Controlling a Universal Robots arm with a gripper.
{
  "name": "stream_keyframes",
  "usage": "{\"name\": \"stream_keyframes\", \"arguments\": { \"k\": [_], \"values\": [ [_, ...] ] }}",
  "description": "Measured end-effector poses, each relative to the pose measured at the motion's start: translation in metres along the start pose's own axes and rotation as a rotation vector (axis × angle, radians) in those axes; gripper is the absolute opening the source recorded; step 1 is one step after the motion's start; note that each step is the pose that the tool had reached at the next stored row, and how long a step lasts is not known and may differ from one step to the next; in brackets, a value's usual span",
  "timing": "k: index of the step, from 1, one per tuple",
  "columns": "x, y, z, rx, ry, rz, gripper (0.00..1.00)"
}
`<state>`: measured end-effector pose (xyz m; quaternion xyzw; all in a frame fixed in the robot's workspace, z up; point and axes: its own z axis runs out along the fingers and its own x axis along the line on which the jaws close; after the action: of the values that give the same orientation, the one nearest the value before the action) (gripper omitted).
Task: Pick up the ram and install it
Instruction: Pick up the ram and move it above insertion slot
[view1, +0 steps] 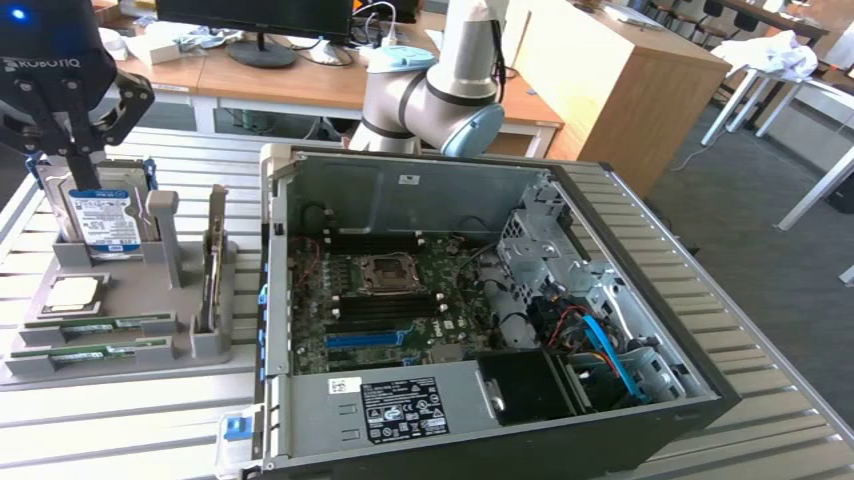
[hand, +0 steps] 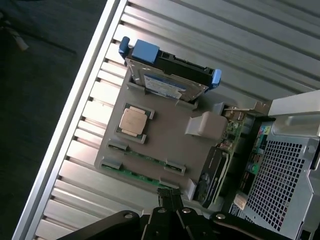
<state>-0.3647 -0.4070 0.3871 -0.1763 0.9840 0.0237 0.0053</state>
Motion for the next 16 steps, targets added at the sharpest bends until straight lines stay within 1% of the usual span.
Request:
{"name": "stream_keyframes", "arguments": {
  "k": [16],
  "values": [
    [0.0,0.0,0.0006,-0.0042,0.01,-0.222,0.1]
  ]
}}
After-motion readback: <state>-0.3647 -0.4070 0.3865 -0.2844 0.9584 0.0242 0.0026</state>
